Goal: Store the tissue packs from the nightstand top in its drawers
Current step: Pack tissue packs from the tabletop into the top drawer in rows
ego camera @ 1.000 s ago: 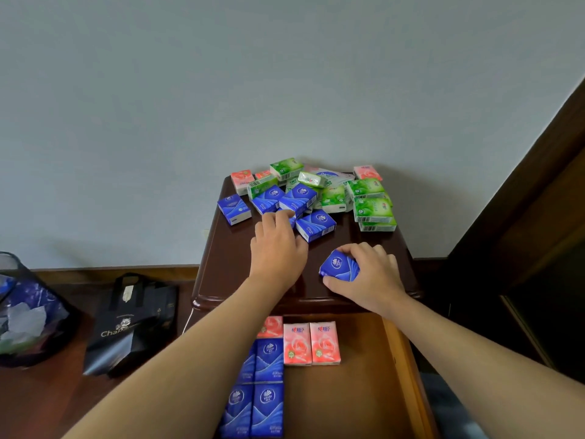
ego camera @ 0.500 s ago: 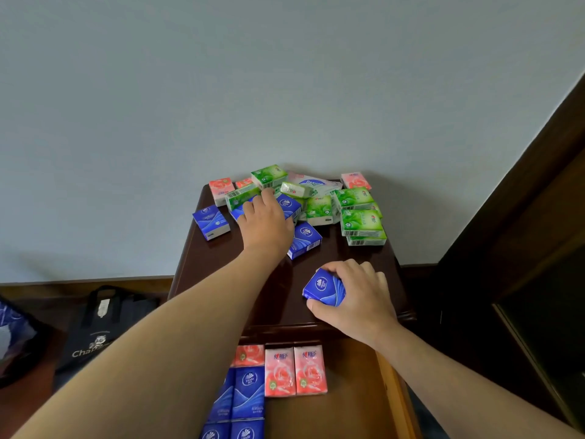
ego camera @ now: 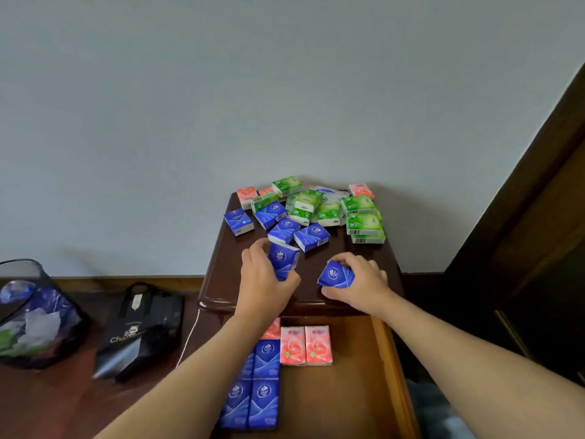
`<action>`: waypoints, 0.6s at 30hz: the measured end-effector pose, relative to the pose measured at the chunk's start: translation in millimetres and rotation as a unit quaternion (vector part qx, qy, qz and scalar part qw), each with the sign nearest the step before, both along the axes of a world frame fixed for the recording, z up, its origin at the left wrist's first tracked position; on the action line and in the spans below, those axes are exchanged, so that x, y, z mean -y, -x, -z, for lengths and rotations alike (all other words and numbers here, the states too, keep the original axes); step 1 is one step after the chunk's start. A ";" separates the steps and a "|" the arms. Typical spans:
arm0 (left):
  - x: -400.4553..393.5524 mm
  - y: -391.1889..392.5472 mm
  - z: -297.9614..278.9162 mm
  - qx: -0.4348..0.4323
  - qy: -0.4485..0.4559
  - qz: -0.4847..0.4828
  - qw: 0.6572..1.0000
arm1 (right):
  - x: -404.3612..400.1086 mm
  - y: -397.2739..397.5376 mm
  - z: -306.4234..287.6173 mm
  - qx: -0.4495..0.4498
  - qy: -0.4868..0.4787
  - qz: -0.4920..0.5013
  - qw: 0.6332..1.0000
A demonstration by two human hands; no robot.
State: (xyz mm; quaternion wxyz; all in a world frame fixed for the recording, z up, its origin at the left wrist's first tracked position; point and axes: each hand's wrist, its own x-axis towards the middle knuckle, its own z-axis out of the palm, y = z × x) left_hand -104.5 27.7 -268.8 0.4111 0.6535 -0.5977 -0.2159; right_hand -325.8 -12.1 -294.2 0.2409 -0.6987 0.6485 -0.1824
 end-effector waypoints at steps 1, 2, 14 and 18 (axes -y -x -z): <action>-12.8 0.0 1.9 -0.022 -0.007 0.000 1.000 | -7.1 0.3 -3.1 0.041 -0.006 0.007 0.999; -25.4 0.6 4.1 -0.042 -0.015 -0.001 0.999 | -15.9 0.0 -6.0 0.090 -0.012 0.010 0.996; -146.9 -11.0 67.6 -0.236 -0.127 -0.049 0.962 | -152.7 -39.9 38.0 0.259 -0.169 0.087 0.947; -167.1 -20.3 77.2 -0.238 -0.100 -0.034 0.965 | -167.2 -60.5 67.5 0.331 -0.237 0.218 0.887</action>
